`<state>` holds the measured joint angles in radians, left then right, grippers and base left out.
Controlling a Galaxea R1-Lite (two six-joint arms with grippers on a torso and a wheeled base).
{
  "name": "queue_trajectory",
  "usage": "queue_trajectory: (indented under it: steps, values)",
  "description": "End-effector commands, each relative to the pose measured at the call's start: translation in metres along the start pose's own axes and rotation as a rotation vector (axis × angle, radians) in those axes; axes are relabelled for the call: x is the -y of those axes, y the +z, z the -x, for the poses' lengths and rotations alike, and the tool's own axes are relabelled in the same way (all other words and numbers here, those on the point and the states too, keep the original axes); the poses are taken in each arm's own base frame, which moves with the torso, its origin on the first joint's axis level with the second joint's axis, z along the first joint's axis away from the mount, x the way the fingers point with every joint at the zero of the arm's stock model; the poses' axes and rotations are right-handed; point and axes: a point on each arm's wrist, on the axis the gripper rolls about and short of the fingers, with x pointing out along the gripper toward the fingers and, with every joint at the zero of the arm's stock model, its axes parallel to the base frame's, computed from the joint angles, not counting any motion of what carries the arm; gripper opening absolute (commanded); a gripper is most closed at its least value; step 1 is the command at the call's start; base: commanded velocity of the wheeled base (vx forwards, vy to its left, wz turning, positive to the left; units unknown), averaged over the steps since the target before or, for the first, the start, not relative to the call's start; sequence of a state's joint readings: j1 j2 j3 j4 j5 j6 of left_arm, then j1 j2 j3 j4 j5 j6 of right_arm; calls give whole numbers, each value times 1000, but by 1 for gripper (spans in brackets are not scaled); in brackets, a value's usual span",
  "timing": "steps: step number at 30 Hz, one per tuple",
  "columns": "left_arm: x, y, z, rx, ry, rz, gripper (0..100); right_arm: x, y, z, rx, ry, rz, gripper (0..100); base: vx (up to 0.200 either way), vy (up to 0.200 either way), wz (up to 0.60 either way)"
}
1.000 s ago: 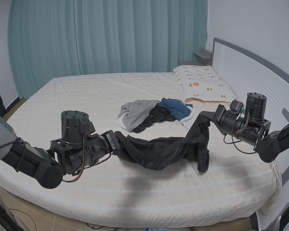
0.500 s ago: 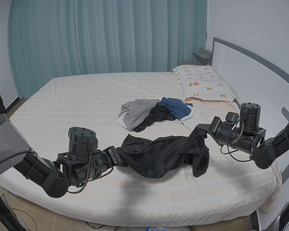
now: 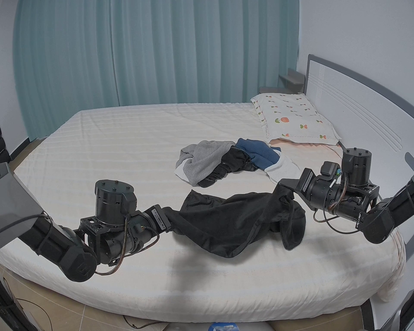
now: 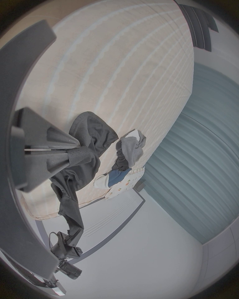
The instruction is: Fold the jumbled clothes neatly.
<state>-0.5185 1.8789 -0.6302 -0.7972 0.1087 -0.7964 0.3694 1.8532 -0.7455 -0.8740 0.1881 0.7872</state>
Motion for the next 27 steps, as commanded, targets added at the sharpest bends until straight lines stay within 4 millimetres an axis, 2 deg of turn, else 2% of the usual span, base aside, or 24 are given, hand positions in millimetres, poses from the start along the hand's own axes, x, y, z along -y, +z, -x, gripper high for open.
queue_trajectory:
  steps: [1,10,16,20,23,27]
  values:
    - [-1,3,0,11,3,6,0,-1,-1,0,-3,1,1,0,0,200,0]
    - [-2,8,2,27,4,13,0,-10,4,-2,48,-13,48,0,0,200,0]
    - [-3,13,3,45,7,20,0,0,-1,-3,31,-43,46,0,0,200,0]
    - [-6,18,5,58,11,27,0,5,-7,-12,35,-81,47,0,0,200,0]
    - [-6,19,6,61,12,28,0,5,-10,-17,56,-108,52,0,0,200,0]
    - [-5,20,8,69,8,27,0,1,-7,-14,78,-108,54,0,0,200,0]
